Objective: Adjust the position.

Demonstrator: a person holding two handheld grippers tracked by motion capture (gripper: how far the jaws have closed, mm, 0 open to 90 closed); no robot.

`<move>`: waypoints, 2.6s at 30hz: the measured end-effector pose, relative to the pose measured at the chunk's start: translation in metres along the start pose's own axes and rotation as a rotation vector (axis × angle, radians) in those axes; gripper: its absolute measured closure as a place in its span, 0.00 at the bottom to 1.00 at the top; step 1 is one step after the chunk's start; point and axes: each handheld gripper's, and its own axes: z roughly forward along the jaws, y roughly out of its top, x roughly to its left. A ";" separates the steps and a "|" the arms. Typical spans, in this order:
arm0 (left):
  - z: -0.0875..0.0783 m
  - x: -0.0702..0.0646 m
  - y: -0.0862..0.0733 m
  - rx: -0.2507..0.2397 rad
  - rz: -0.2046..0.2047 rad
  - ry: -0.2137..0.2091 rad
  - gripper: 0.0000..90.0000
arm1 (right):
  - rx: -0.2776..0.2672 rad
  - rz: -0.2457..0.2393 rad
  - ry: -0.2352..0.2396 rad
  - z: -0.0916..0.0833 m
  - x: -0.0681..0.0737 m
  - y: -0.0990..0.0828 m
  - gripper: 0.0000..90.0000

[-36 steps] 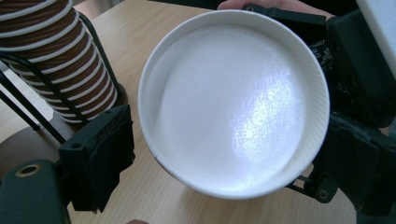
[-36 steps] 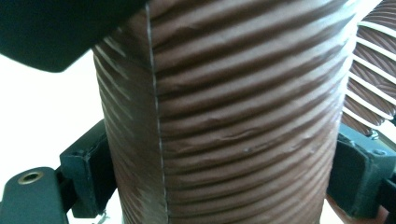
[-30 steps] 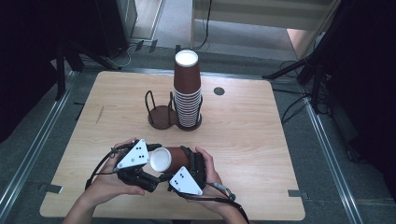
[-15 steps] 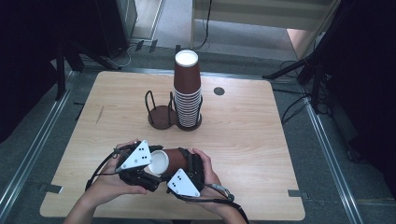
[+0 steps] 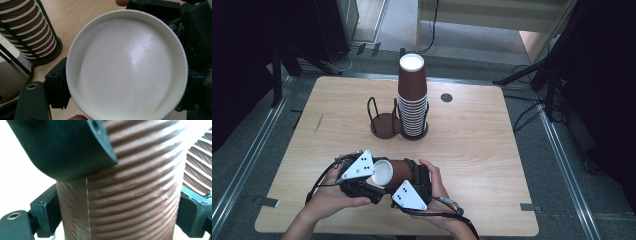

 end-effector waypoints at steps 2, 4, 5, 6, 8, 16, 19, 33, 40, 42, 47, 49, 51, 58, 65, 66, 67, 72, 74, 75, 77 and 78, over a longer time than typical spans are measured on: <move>0.000 0.001 0.000 -0.005 -0.011 0.000 0.23 | 0.002 0.005 0.000 0.000 -0.001 0.000 0.10; 0.000 0.002 0.000 -0.007 -0.020 -0.006 0.23 | 0.008 0.006 -0.003 0.000 -0.001 0.001 0.10; 0.000 0.002 -0.001 -0.009 -0.023 -0.007 0.23 | 0.011 0.005 -0.001 0.000 -0.001 0.001 0.10; 0.000 0.002 -0.001 -0.013 -0.028 -0.006 0.23 | 0.012 0.003 -0.004 0.000 -0.001 0.001 0.10; 0.001 0.003 -0.002 -0.015 -0.028 0.017 0.23 | 0.011 0.004 -0.005 -0.001 -0.001 0.001 0.07; 0.001 0.010 -0.006 -0.048 -0.070 0.079 0.23 | -0.008 0.006 -0.011 -0.005 -0.003 0.004 0.00; -0.001 0.012 -0.007 -0.068 -0.076 0.119 0.23 | -0.017 0.018 -0.021 -0.006 -0.005 0.005 0.00; -0.009 0.022 -0.011 -0.170 -0.139 0.218 0.23 | -0.052 0.080 -0.083 -0.013 -0.019 0.011 0.00; -0.012 0.023 -0.012 -0.214 -0.146 0.260 0.23 | -0.048 0.101 -0.115 -0.014 -0.022 0.011 0.00; -0.014 0.024 -0.013 -0.228 -0.151 0.271 0.23 | -0.052 0.119 -0.126 -0.014 -0.024 0.011 0.00; -0.014 0.025 -0.014 -0.251 -0.138 0.309 0.23 | -0.016 0.174 -0.171 -0.011 -0.030 0.008 0.00; -0.014 0.026 -0.015 -0.260 -0.136 0.316 0.23 | -0.010 0.189 -0.182 -0.011 -0.032 0.006 0.00; -0.015 0.026 -0.015 -0.270 -0.145 0.309 0.23 | -0.006 0.201 -0.191 -0.012 -0.034 0.005 0.00; -0.019 0.029 -0.016 -0.336 -0.161 0.321 0.23 | -0.017 0.196 -0.188 -0.011 -0.031 0.005 0.09; -0.022 0.031 -0.018 -0.387 -0.184 0.330 0.23 | -0.026 0.238 -0.170 -0.010 -0.030 0.006 0.10; -0.022 0.031 -0.018 -0.392 -0.189 0.330 0.23 | -0.027 0.238 -0.168 -0.010 -0.031 0.006 0.12; -0.022 0.031 -0.018 -0.396 -0.192 0.328 0.23 | -0.026 0.236 -0.157 -0.010 -0.031 0.006 0.15; -0.019 0.032 -0.020 -0.411 -0.194 0.328 0.23 | -0.004 0.281 -0.144 -0.010 -0.035 0.005 0.16; -0.018 0.032 -0.021 -0.423 -0.195 0.326 0.23 | -0.004 0.286 -0.148 -0.010 -0.036 0.005 0.15; -0.017 0.032 -0.022 -0.432 -0.198 0.324 0.23 | -0.004 0.286 -0.150 -0.009 -0.036 0.005 0.16; -0.016 0.032 -0.023 -0.449 -0.203 0.326 0.23 | -0.001 0.289 -0.158 -0.009 -0.036 0.004 0.15; -0.016 0.033 -0.024 -0.457 -0.205 0.329 0.23 | 0.002 0.290 -0.160 -0.008 -0.036 0.004 0.15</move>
